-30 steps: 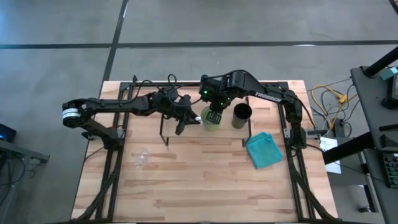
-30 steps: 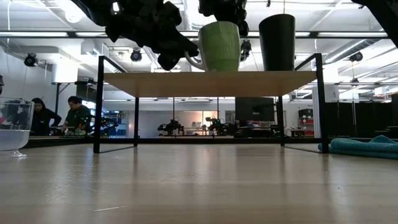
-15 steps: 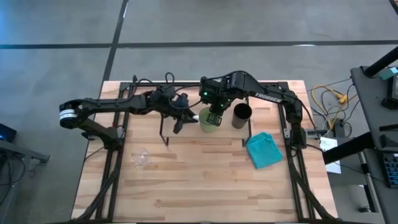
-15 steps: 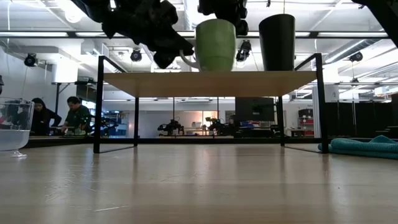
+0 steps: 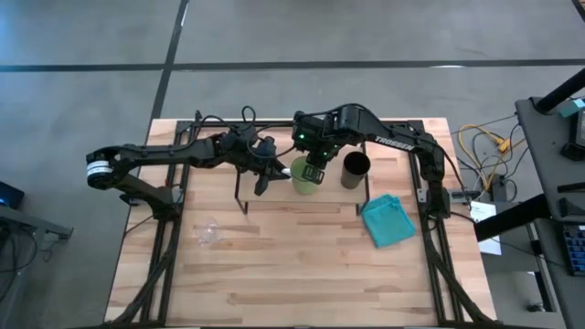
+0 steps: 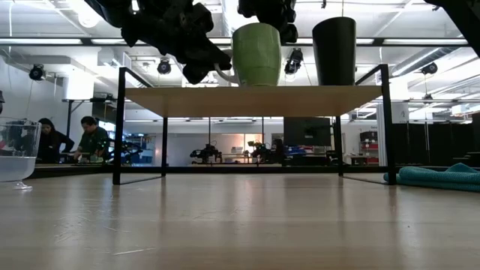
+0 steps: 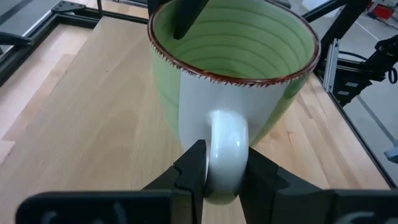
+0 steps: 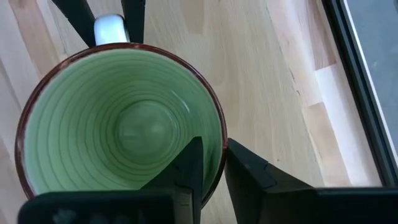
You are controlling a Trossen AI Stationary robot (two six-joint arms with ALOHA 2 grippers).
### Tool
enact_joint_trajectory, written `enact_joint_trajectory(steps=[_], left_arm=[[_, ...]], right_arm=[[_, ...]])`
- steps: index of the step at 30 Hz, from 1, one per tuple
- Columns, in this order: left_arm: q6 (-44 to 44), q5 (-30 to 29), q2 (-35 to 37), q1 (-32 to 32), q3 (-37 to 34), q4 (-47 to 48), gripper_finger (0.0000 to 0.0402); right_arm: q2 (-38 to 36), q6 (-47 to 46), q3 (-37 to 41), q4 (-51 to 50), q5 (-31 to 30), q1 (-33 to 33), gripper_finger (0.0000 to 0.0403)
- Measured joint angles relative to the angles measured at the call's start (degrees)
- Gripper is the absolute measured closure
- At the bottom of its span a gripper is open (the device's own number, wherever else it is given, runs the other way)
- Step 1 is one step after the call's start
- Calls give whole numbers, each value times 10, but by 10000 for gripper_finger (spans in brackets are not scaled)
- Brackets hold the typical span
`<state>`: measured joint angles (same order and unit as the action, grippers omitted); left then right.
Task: Stack small to large cups/mugs on shelf
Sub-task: Put the green mug on the shelf
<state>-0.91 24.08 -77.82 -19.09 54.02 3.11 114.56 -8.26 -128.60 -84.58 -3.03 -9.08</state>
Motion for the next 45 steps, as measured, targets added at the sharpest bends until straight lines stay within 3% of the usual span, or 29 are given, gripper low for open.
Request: enact_joint_trajectory(steps=[33,45], left_arm=[[2,-1,2,1,10,8,343],[6,2,2,2,10,5,343]], right_arm=[[0,-7,-2,-6,-3,13,350],[0,-10,-3,4,-24,15,388]])
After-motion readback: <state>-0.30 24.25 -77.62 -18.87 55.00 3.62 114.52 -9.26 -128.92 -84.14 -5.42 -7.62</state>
